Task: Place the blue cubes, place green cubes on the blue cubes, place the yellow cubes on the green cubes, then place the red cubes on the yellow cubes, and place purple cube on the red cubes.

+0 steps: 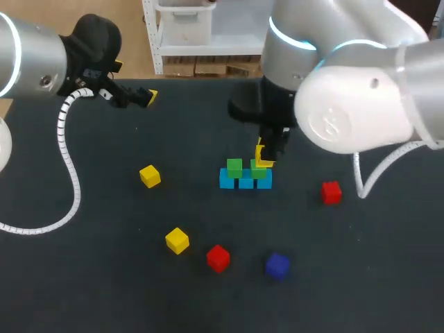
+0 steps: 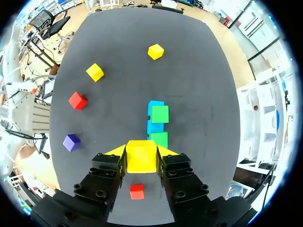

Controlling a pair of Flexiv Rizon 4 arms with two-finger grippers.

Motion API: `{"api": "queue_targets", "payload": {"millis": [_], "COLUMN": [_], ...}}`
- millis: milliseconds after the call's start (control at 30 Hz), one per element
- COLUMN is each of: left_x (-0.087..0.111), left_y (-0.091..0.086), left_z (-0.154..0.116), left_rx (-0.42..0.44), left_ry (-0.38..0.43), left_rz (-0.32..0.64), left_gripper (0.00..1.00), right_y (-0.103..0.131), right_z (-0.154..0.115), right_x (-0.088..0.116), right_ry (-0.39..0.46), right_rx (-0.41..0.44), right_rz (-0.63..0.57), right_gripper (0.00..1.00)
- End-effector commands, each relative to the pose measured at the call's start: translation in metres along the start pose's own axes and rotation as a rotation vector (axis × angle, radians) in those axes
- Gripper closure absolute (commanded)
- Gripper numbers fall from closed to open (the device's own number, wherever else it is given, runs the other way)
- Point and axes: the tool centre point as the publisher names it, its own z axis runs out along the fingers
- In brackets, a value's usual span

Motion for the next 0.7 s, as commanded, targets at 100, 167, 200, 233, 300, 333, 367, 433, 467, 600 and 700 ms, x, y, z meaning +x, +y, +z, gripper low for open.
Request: {"api": "queue_targets", "payload": {"millis": [100,167,200,233,300,333,367,433,467,600,700], "left_x": [0.001,0.001,0.001,0.001,0.001,0.001,0.001,0.001,0.001,0.001,0.001], "left_y": [0.001,0.001,0.001,0.001,0.001,0.001,0.001,0.001,0.001,0.001,0.001], "left_z": [0.0,0.0,0.0,0.0,0.0,0.0,0.0,0.0,0.0,0.0,0.0], "left_rx": [0.005,0.005,0.005,0.005,0.005,0.005,0.005,0.005,0.005,0.005,0.005], "left_ry": [-0.004,-0.004,-0.004,-0.004,-0.004,-0.004,-0.004,-0.004,-0.004,-0.004,-0.004], "left_rz": [0.001,0.001,0.001,0.001,0.001,0.001,0.001,0.001,0.001,0.001,0.001], "left_gripper": [0.0,0.0,0.0,0.0,0.0,0.0,0.0,0.0,0.0,0.0,0.0], "right_y": [-0.009,-0.011,-0.012,-0.013,-0.016,-0.017,-0.018,-0.019,-0.02,-0.025,-0.028], "right_z": [0.013,0.017,0.019,0.02,0.023,0.025,0.025,0.025,0.027,0.031,0.034], "right_x": [-0.014,-0.017,-0.018,-0.02,-0.022,-0.022,-0.022,-0.021,-0.021,-0.021,-0.021], "right_ry": [0.012,0.01,0.01,0.009,0.011,0.015,0.016,0.015,0.015,0.017,0.022], "right_rx": [-0.049,-0.053,-0.054,-0.055,-0.057,-0.051,-0.048,-0.048,-0.048,-0.043,-0.042], "right_rz": [0.009,0.01,0.01,0.01,0.012,0.015,0.015,0.015,0.017,0.025,0.029], "right_gripper": [1.0,1.0,1.0,1.0,1.0,1.0,1.0,1.0,1.0,1.0,1.0]}}
